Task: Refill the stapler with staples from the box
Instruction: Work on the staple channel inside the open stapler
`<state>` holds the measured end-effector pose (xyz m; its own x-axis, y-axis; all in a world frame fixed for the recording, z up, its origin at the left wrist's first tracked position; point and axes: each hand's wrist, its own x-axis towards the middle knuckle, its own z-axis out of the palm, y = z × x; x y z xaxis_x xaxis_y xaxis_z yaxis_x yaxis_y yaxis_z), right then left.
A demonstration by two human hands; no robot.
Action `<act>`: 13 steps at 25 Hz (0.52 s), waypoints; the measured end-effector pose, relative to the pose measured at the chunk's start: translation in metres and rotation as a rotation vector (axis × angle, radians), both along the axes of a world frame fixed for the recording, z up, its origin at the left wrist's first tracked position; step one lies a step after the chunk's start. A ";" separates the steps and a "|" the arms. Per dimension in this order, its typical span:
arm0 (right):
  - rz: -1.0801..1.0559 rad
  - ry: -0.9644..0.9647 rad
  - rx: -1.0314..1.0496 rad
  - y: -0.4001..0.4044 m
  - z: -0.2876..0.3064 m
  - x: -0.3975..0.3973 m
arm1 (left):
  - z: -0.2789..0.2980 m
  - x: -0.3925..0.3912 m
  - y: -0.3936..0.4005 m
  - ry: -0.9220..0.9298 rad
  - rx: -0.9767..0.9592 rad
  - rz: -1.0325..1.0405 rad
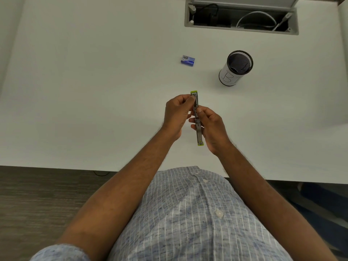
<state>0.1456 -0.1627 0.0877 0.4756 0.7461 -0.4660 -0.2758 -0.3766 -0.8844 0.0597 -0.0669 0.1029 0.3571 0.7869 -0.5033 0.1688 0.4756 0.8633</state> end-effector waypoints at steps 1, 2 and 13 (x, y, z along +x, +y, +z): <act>0.005 -0.015 0.006 -0.001 0.001 0.000 | 0.000 0.000 -0.001 0.014 0.019 -0.007; 0.011 -0.033 0.010 -0.001 0.002 0.000 | 0.001 -0.001 -0.002 0.030 0.037 -0.014; 0.041 -0.215 0.003 -0.007 0.013 -0.003 | 0.008 -0.016 -0.001 0.070 0.202 -0.119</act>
<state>0.1425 -0.1700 0.1006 0.5332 0.7678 -0.3552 -0.0657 -0.3811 -0.9222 0.0435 -0.0679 0.1109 0.4235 0.8283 -0.3668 0.2759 0.2677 0.9232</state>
